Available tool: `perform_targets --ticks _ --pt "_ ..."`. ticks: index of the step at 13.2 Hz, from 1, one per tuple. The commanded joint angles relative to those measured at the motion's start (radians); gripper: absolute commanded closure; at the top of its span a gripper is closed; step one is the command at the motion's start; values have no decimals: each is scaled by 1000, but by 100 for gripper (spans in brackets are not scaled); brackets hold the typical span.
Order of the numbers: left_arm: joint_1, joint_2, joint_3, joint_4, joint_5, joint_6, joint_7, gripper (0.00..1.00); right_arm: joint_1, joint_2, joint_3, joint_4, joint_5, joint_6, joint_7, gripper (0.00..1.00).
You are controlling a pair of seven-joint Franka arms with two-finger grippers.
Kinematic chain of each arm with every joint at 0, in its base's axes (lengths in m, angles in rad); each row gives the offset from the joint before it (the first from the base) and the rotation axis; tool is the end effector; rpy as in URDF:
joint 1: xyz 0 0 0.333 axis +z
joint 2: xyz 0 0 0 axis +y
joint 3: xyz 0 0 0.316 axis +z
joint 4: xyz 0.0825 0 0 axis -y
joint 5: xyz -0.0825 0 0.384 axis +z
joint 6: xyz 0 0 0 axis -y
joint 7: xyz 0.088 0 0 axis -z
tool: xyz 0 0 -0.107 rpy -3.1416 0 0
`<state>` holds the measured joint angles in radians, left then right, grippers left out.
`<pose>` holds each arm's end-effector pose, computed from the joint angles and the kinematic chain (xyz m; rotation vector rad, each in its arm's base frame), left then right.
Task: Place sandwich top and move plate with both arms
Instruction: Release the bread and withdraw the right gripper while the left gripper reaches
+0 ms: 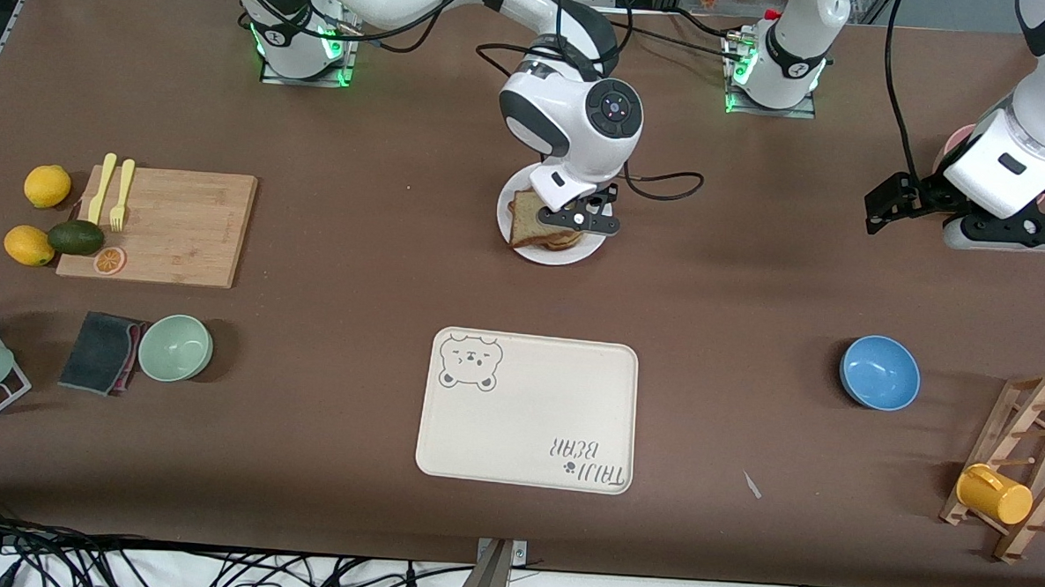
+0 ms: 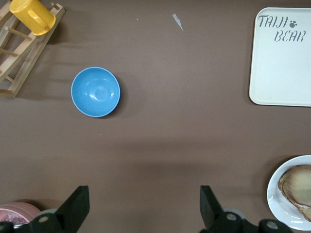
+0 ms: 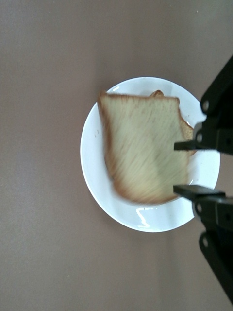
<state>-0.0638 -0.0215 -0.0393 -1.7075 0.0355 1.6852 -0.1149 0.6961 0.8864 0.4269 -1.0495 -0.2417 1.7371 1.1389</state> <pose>0.5519 -0.0539 0.5815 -3.1056 -0.0120 -0.0048 0.4362 0.6134 0.3174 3.0536 -0.1234 -0.2266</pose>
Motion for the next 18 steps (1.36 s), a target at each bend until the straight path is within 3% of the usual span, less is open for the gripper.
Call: perform_targets --ticks 1,5,10,16,18 --pt "10 -15 1 -7 -28 -9 24 0 6 2 3 34 18 -27 12 0" --pt "10 -15 1 -7 -28 -9 24 0 -78 -90 6 32 19 -105 -42 0" --pt "-2 5 -5 -3 -35 -25 21 0 -252 -274 -5 9 21 -185 -51 0" --pt "-8 93 -7 -6 -261 -62 18 0 -481 -420 -14 -58 24 -286 -270 0" --pt "-10 139 -8 -6 -316 -61 21 0 -565 -420 -19 -60 85 -284 -333 0"
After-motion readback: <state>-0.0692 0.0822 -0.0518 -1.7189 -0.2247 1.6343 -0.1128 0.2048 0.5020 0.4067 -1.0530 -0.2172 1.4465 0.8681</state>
